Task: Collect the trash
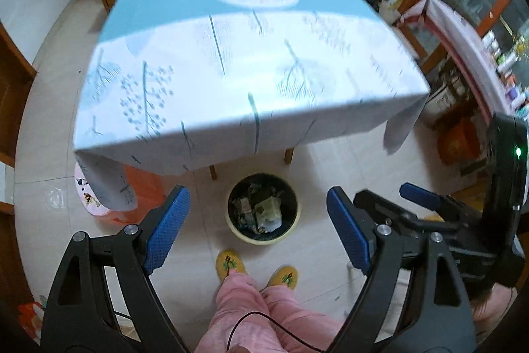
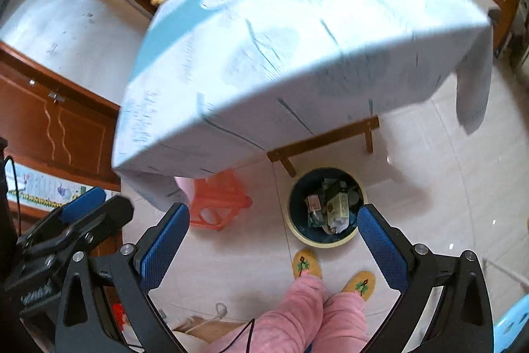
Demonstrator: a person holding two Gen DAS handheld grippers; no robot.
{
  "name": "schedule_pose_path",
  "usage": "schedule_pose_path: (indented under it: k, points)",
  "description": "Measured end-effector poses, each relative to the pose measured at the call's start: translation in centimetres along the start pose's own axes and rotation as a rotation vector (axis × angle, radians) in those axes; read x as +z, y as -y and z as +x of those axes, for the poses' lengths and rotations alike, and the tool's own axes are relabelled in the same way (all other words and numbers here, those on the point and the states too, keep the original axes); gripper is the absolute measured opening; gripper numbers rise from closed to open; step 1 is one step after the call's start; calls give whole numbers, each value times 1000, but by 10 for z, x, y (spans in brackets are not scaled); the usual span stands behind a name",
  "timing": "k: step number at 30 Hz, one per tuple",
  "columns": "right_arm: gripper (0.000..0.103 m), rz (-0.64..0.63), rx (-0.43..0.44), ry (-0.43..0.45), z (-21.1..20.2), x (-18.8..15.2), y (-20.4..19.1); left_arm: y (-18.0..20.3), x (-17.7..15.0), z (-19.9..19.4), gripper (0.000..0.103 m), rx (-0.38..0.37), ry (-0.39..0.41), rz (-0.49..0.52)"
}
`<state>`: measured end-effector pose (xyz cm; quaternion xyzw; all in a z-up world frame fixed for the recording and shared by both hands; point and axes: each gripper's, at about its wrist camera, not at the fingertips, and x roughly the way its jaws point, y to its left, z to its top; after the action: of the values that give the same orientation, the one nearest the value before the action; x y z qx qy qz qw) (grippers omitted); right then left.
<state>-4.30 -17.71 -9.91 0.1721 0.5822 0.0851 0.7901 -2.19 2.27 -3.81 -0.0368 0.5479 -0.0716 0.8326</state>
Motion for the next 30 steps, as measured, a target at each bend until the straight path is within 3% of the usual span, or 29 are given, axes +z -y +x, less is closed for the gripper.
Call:
schedule_pose_path:
  k: [6,14,21,30]
  points:
    - [102,-56,-12,57,-70,13,-26,3,13,-54,83,6,79,-33]
    - [102,-114,-25,143,-129,22,-59,2,21,-89,83,65,127,-58]
    - [102,-162,-87,215,-143,24,-80,1,24,-102,83,72,151,-73]
    - [102,-143,-133,246,-147,34,-76,4,27,-103,83,77,147,-74]
